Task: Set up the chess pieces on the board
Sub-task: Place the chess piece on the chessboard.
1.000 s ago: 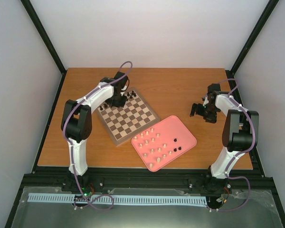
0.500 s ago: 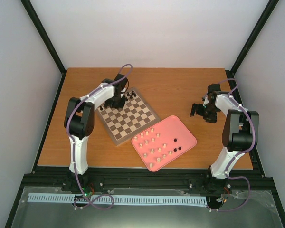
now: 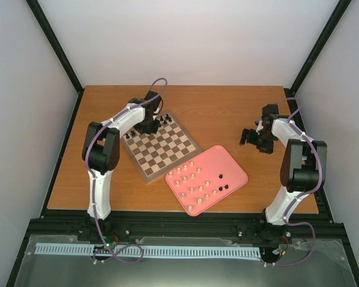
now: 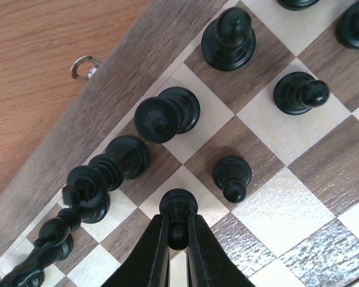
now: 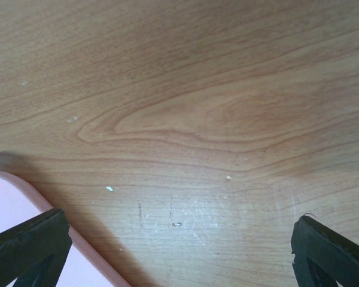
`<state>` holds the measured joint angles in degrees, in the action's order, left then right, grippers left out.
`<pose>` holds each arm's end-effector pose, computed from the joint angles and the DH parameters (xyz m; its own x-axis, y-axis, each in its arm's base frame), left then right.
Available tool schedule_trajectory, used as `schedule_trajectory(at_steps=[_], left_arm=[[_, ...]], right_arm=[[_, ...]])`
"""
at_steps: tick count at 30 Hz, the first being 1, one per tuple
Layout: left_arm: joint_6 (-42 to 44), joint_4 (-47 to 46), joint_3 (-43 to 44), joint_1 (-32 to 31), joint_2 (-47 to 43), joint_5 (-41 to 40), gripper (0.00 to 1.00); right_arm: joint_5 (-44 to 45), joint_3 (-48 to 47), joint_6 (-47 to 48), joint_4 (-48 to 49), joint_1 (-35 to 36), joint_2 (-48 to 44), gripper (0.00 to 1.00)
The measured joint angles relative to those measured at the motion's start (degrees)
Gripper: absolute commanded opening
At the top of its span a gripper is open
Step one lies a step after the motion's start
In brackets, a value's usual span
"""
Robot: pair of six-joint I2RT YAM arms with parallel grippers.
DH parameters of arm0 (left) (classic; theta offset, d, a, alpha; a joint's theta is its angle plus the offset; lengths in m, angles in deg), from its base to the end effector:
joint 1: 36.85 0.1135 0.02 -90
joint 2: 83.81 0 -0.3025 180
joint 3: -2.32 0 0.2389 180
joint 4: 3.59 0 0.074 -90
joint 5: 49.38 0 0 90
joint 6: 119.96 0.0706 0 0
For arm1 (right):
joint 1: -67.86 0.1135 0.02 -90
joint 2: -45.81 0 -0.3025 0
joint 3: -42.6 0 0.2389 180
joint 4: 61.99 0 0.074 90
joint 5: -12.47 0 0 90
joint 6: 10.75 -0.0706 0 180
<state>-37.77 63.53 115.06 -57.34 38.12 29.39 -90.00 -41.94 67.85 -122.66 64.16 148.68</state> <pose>0.4261 -0.1445 0.1929 -0.9425 0.2099 -0.2602 0.1737 0.9725 0.1553 0.3417 -0.0068 0.1930 -0.9559 0.2552 -0.1451 0.2151 0.9452 0.2455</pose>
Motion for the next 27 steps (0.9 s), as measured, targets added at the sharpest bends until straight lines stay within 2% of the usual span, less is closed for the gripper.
schedule_trajectory(at_steps=[10,18,27], left_arm=[[0.0,-0.3,0.4,0.1,1.3,-0.3,0.06],[-0.2,-0.7,0.7,0.2,1.5,-0.3,0.17],[-0.2,-1.6,-0.9,0.2,0.9,0.3,0.18]], right_arm=[[-0.3,-0.1,0.0,2.3,0.0,-5.4,1.00],[-0.4,-0.3,0.0,2.5,0.0,-5.5,1.00],[-0.4,-0.3,0.0,2.5,0.0,-5.5,1.00]])
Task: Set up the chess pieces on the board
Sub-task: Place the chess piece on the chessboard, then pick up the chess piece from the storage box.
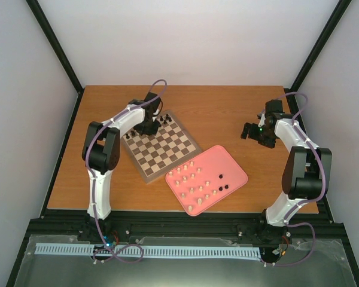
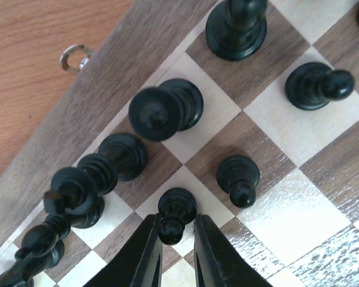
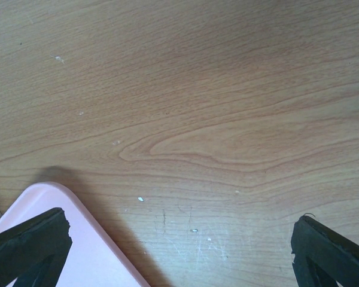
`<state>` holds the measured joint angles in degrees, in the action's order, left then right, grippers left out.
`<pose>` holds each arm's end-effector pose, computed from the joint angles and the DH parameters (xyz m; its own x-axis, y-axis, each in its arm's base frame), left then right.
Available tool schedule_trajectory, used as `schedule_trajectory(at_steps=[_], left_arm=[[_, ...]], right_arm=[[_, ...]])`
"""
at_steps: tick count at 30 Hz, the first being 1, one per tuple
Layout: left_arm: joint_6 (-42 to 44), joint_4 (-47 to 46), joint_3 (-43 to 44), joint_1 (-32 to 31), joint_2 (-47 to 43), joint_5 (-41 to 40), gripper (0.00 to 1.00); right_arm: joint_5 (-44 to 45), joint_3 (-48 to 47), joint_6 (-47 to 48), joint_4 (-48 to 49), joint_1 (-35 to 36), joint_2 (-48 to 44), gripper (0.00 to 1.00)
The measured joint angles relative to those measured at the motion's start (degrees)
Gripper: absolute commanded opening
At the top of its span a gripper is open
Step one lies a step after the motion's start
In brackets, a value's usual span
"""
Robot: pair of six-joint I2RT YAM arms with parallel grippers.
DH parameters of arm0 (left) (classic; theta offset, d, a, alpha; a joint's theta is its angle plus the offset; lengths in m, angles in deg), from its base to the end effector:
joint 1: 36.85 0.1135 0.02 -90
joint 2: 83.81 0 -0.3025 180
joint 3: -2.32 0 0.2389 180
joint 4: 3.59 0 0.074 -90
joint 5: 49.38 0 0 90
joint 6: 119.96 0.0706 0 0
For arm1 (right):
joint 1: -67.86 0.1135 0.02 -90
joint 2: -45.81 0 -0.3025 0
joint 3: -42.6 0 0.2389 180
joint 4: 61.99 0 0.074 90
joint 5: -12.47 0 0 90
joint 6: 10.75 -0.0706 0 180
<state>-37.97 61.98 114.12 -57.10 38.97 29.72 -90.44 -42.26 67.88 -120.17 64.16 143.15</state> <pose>0.4283 -0.1438 0.1829 -0.9452 0.2028 -0.2560 0.1685 0.9743 0.1497 0.3395 -0.0061 0.2271 -0.9253 0.2524 -0.2831 0.1749 0.9463 0.2720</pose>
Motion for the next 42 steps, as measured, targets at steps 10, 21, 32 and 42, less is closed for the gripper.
schedule_trajectory(at_steps=[10,21,32,42], left_arm=[[-0.2,-0.3,-2.1,0.0,-1.3,0.4,0.26],[-0.3,-0.2,-2.8,0.0,-3.2,2.3,0.31],[-1.3,3.0,-4.0,-1.6,-16.2,5.0,0.60],[0.0,3.6,-5.3,-20.5,-23.4,11.2,0.65]], right_arm=[[0.0,0.4,0.0,0.2,0.0,0.0,1.00],[0.0,0.7,0.0,0.2,0.0,-0.3,1.00],[0.0,1.1,0.0,0.2,0.1,-0.8,1.00],[-0.1,1.1,0.0,0.2,0.2,-0.8,1.00]])
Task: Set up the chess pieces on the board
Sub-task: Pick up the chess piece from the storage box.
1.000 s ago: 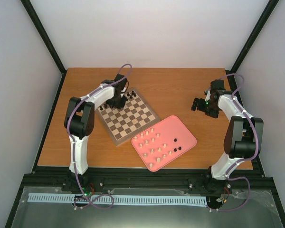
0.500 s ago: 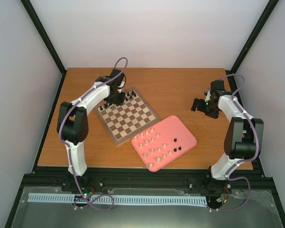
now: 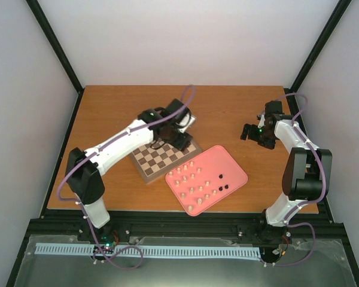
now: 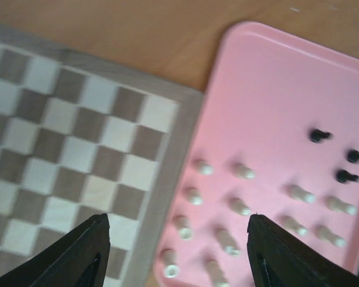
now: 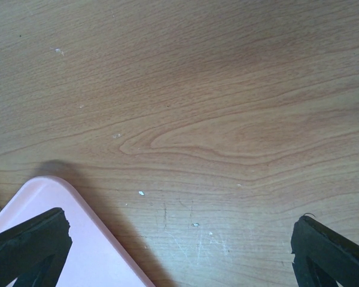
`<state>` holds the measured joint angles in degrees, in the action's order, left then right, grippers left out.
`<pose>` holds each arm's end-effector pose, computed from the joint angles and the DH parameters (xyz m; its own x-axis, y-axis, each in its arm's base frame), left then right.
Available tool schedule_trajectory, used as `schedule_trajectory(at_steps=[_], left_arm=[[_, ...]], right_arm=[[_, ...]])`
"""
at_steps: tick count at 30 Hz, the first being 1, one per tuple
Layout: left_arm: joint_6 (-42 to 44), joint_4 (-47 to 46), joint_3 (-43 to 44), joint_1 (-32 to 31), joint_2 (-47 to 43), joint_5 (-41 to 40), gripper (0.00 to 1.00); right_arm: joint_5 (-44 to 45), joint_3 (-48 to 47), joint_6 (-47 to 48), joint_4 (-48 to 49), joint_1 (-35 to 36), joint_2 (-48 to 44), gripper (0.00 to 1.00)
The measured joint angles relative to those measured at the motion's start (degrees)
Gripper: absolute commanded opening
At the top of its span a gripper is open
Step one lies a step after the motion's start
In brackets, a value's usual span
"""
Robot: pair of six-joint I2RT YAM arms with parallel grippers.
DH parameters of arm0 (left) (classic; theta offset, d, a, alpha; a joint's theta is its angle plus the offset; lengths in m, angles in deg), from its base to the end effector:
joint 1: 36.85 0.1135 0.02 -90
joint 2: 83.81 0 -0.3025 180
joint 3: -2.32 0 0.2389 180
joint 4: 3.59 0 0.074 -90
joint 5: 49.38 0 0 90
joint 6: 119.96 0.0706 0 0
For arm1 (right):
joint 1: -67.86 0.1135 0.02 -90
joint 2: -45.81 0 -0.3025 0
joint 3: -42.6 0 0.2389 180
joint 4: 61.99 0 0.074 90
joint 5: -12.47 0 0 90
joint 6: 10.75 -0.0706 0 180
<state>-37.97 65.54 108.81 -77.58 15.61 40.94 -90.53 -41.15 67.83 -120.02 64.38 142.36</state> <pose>0.2834 -0.2446 0.3136 -0.7541 0.4655 -0.4633 0.5548 0.8290 -0.0702 0.3347 -0.0044 0.2262 -0.9270 0.2497 -0.2798 0.1724 0.9464 0.2733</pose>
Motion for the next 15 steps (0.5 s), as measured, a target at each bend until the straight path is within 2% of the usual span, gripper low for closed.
schedule_trajectory(at_steps=[4,10,15], left_arm=[[0.8,0.3,1.8,-6.8,3.3,1.5,0.64],[2.1,0.5,8.2,-14.3,15.5,0.1,0.63],[2.8,0.8,14.4,-17.8,23.1,0.6,0.60]], right_arm=[[0.1,0.0,0.0,0.0,0.0,0.0,1.00],[0.1,0.0,0.0,0.0,0.2,0.0,1.00],[0.1,0.0,0.0,0.0,0.2,0.0,1.00]])
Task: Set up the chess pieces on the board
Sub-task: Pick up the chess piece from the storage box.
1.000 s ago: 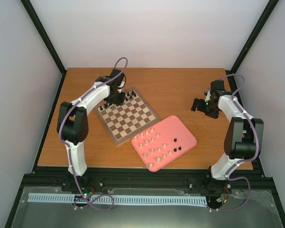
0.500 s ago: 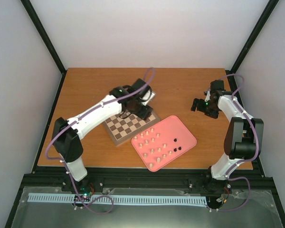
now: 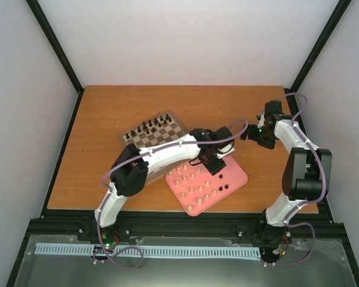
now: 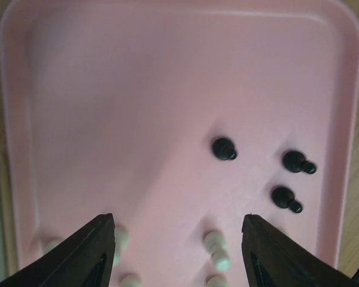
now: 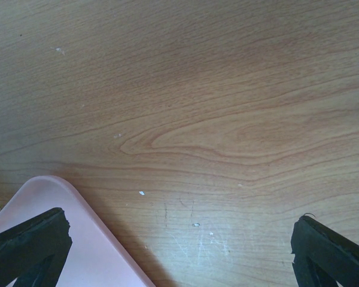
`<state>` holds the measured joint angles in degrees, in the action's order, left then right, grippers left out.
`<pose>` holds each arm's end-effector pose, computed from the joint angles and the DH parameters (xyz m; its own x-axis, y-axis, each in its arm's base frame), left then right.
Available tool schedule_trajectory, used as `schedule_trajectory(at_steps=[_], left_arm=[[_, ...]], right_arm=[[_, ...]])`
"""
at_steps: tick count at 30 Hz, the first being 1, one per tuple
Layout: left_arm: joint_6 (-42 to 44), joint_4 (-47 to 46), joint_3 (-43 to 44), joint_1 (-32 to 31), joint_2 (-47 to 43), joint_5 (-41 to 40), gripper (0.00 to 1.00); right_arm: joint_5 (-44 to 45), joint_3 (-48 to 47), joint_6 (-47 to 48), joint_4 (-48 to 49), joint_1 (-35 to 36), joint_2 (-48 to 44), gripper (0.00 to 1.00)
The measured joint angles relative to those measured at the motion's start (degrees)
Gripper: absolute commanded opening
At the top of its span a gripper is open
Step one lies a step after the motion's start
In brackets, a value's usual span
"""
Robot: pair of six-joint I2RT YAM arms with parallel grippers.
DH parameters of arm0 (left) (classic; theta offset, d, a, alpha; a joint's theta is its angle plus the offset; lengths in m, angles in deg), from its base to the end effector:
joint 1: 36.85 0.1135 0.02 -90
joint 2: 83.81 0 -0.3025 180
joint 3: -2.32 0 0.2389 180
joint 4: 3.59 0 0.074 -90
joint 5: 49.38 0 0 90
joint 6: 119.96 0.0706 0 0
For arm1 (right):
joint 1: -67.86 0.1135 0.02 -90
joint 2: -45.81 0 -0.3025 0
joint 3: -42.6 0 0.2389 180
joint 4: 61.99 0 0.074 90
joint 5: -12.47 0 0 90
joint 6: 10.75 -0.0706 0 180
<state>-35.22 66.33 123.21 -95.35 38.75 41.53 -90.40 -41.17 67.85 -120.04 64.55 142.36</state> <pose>0.2432 -0.3990 0.2243 -0.5721 0.7581 -0.3131 0.8061 0.5901 -0.0440 0.3347 -0.0036 0.2263 -0.9277 0.2467 -0.2803 0.1700 0.9474 0.2711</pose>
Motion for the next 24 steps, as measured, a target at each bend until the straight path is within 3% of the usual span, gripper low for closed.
schedule_trajectory(at_steps=[6,13,24], left_arm=[[0.6,-0.2,3.0,-1.6,2.1,1.6,0.55],[0.9,-1.4,4.9,-2.2,6.1,3.2,0.37],[0.5,-2.1,5.4,-2.4,9.9,5.7,0.30]], right_arm=[[0.0,0.0,0.0,0.0,0.0,0.0,1.00],[0.1,0.0,0.0,0.0,0.0,0.0,1.00],[0.2,0.0,0.0,0.0,0.0,0.0,1.00]])
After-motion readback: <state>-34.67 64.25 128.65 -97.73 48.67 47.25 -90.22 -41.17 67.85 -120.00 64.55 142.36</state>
